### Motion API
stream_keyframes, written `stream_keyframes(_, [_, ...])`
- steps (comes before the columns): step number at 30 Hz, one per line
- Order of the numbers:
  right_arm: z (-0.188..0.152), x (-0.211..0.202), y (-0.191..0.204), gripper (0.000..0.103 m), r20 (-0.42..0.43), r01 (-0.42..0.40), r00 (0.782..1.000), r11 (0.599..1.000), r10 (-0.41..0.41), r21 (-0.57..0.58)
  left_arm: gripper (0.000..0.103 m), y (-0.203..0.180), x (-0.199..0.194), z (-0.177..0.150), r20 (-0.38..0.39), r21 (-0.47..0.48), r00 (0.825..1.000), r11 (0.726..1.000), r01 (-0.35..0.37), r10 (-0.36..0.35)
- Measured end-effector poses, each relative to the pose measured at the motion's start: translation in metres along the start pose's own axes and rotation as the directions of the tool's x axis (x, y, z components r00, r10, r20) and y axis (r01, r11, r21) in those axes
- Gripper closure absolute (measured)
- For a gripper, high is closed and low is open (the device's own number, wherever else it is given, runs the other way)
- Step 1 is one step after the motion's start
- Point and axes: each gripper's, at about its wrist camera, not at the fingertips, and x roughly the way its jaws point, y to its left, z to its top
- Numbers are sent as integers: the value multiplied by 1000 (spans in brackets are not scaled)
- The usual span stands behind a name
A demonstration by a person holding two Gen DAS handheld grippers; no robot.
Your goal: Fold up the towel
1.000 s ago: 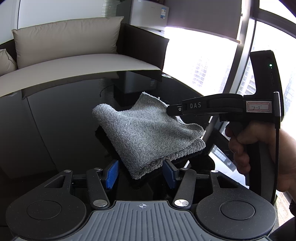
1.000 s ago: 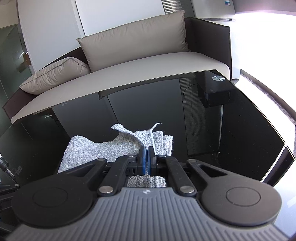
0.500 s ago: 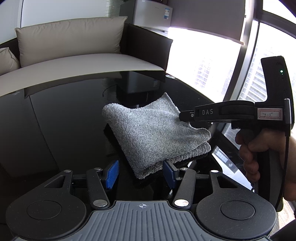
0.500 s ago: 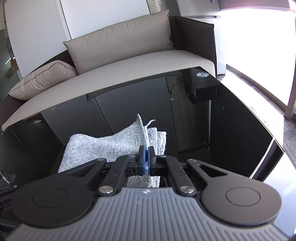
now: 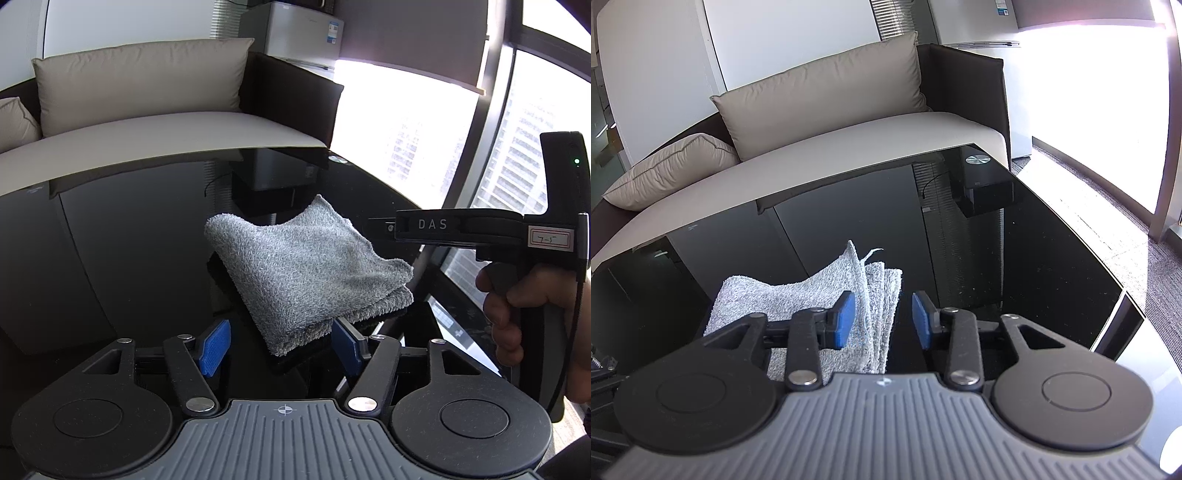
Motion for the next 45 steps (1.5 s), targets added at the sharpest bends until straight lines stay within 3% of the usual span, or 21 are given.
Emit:
stream_keyframes(7, [-9,5,13,61,-69,-2,998,996,-4,-91,28,4,-4,-1,7,-16,999,999,-32,32])
stream_keyframes(15, [-24,13,44,61,-29,44,998,956,-55,-291,28,28,-11,5,13,-86,997,993,-77,79])
stream_keyframes(20, [-26,18,53,62,-44,-8,999,956,-5,-295,27,36,-13,8,16,-111,995,989,-96,99])
stream_keyframes(35, [-26,32,80,62,-80,-151,988,900,130,-408,26,47,-22,8,10,-159,991,979,-131,134])
stream_keyframes(45, [-20,33,82,61,-95,-191,981,879,166,-437,20,45,-27,5,2,-168,988,973,-155,158])
